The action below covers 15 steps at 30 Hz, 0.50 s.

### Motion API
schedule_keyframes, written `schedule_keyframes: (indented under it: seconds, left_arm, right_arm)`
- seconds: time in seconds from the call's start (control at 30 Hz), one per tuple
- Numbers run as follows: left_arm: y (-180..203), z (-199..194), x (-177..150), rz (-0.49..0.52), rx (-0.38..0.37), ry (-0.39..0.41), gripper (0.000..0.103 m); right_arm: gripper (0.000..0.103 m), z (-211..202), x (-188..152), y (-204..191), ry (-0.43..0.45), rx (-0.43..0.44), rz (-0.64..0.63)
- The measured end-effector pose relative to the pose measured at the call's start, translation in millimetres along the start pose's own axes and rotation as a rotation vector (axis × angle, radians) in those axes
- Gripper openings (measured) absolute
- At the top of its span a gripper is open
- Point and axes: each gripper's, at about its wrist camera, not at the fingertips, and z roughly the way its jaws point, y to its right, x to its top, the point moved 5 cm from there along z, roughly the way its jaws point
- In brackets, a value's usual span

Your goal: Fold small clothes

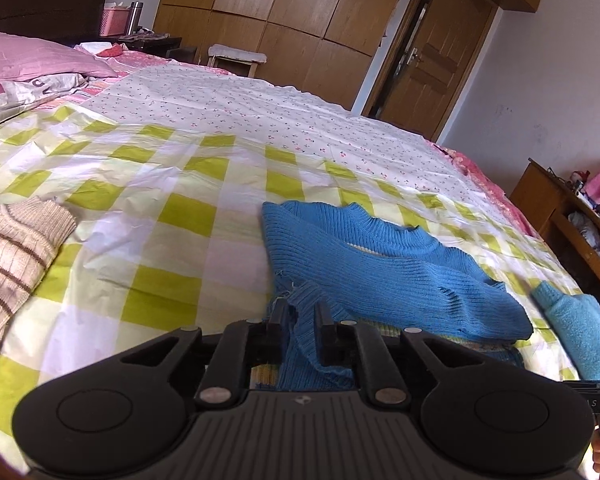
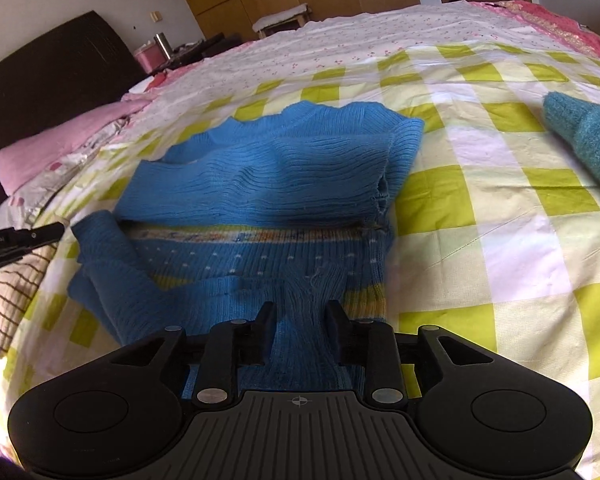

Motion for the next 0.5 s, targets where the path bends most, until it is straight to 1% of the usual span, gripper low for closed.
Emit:
schedule_keyframes:
  seconds: [0.03, 0.07, 0.1, 0.13, 0.17, 0.27, 0.4, 0.43, 0.5]
  left_arm:
    - [-1.0, 1.3, -1.0, 0.024, 0.013, 0.002, 0.026]
    - [-2.0, 2.5, -2.5, 0.05, 0.028, 0.004, 0.03]
    - [-2.8, 3.9, -4.1, 0.067, 0.036, 0.001, 0.033]
    - [-3.9, 5.9, -6.2, 0.082, 0.036, -0.007, 0.034]
    - [-5.2, 7.8, -8.1, 0.094, 0.031, -0.013, 0.036]
    - [-9.7, 12.3, -12.1, 0.129, 0.042, -0.02, 0.039]
    - [-13.3, 18.1, -15.3, 0.185, 0.069, -0.031, 0.039]
    - [-10.6, 20.9, -15.5, 0.202, 0.064, -0.041, 0.039]
    - [3.8, 27.1, -13.9, 0.246, 0.011, -0.068, 0.039]
  right_arm:
    - [0.028, 3.2, -1.1, -0.2, -0.006, -0.025, -0.013]
    - [0.027, 5.6, -1.9, 0.2, -0.01, -0.032, -0.019]
    - [0.023, 5.6, -2.1, 0.9, -0.008, -0.031, -0.012]
    - [0.018, 4.8, -1.4, 2.7, -0.005, -0.029, 0.004]
    - [0.008, 3.6, 0.2, 6.1, -0.002, -0.028, 0.022]
    - [0.007, -6.2, 4.1, 18.8, 0.03, -0.001, 0.11]
    - [0.007, -25.1, 12.5, 36.6, 0.107, -0.008, 0.198]
    - [0.007, -28.8, 15.2, 39.4, 0.123, -0.011, 0.213]
    - [0.006, -32.1, 19.0, 42.8, 0.144, -0.021, 0.223]
